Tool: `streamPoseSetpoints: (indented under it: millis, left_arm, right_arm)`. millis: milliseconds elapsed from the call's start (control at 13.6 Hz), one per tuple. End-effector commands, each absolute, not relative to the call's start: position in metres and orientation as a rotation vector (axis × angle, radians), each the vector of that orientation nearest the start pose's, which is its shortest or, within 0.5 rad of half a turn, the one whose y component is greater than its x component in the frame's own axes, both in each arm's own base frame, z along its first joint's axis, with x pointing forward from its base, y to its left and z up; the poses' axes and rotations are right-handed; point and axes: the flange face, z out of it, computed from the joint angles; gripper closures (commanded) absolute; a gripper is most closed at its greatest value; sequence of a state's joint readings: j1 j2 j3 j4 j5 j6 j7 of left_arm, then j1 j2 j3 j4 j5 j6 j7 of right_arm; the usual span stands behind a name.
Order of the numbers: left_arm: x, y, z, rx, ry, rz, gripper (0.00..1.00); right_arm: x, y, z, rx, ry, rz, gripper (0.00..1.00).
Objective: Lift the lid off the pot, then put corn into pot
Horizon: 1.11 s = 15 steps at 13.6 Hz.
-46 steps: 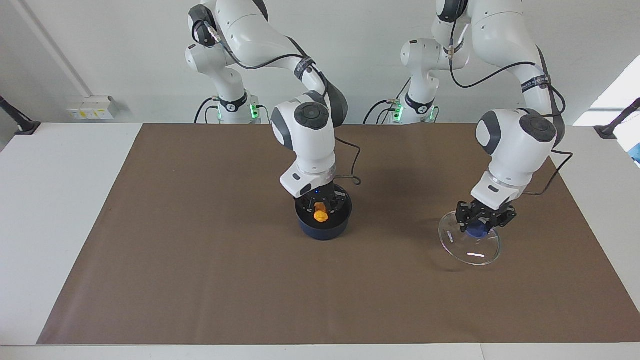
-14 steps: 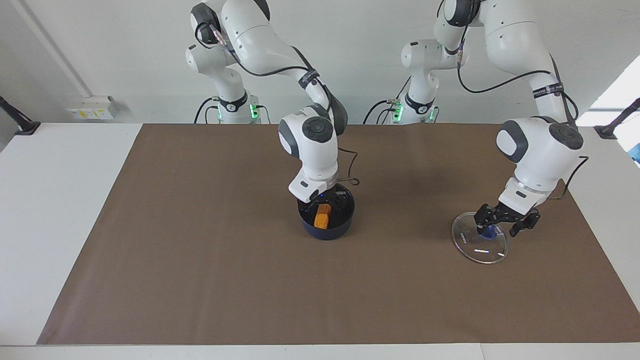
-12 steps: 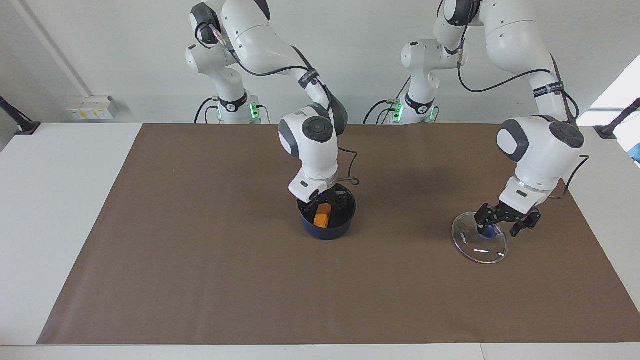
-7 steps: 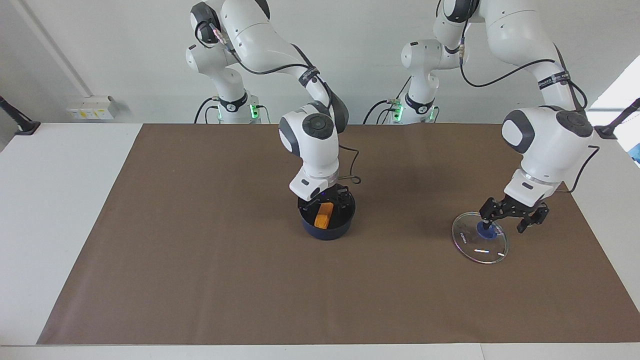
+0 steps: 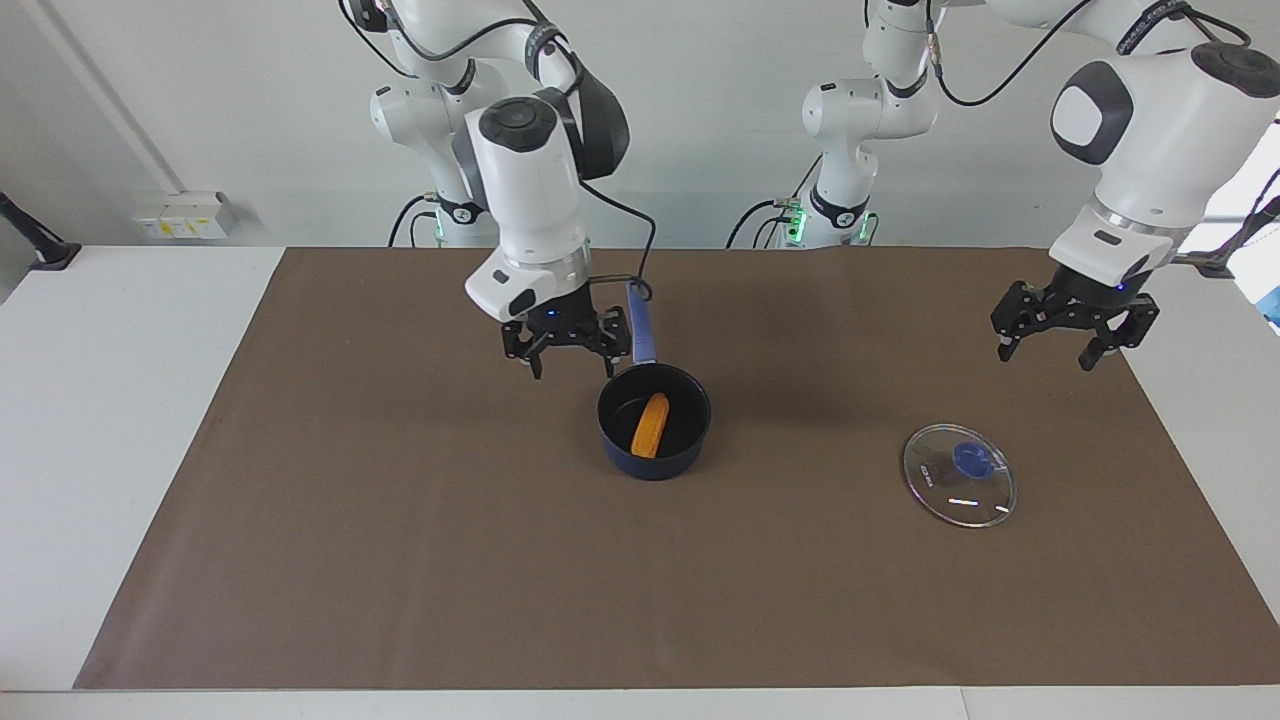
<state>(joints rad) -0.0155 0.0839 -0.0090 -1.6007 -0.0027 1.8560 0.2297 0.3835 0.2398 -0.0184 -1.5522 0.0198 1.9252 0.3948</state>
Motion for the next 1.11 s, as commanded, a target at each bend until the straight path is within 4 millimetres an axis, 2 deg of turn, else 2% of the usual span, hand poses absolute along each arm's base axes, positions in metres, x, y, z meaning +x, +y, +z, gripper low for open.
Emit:
streamPoseSetpoints:
  millis: [0,295,369,516,664,811,1032]
  left_arm:
    - [0.591,-0.021,0.602,-3.074,0.419,-0.24,0.0]
    - [0.579,-0.025,0.617,-3.077,0.425,-0.231,0.0]
    - [0.577,-0.025,0.625,-3.078,0.425,-0.217,0.0]
    - [0.571,-0.025,0.652,-3.085,0.422,-0.208,0.0]
    - [0.56,-0.028,0.66,-3.087,0.426,-0.137,0.0]
    - [0.539,-0.037,0.679,-3.089,0.41,-0.123,0.0]
    - [0.533,-0.036,0.674,-3.106,0.394,-0.028,0.0]
  right_arm:
    - [0.597,0.178,0.558,-3.094,0.01,-0.174,0.0]
    - [0.577,0.087,0.61,-3.109,-0.083,-0.147,0.0]
    - [0.571,0.072,0.624,-3.104,-0.09,-0.148,0.0]
    - [0.564,0.058,0.643,-3.111,-0.076,-0.11,0.0]
    - [0.549,0.05,0.66,-3.118,-0.063,-0.101,0.0]
    - [0.537,0.047,0.662,-3.111,-0.058,-0.043,0.0]
    - [0.534,0.047,0.662,-3.107,-0.047,-0.018,0.0]
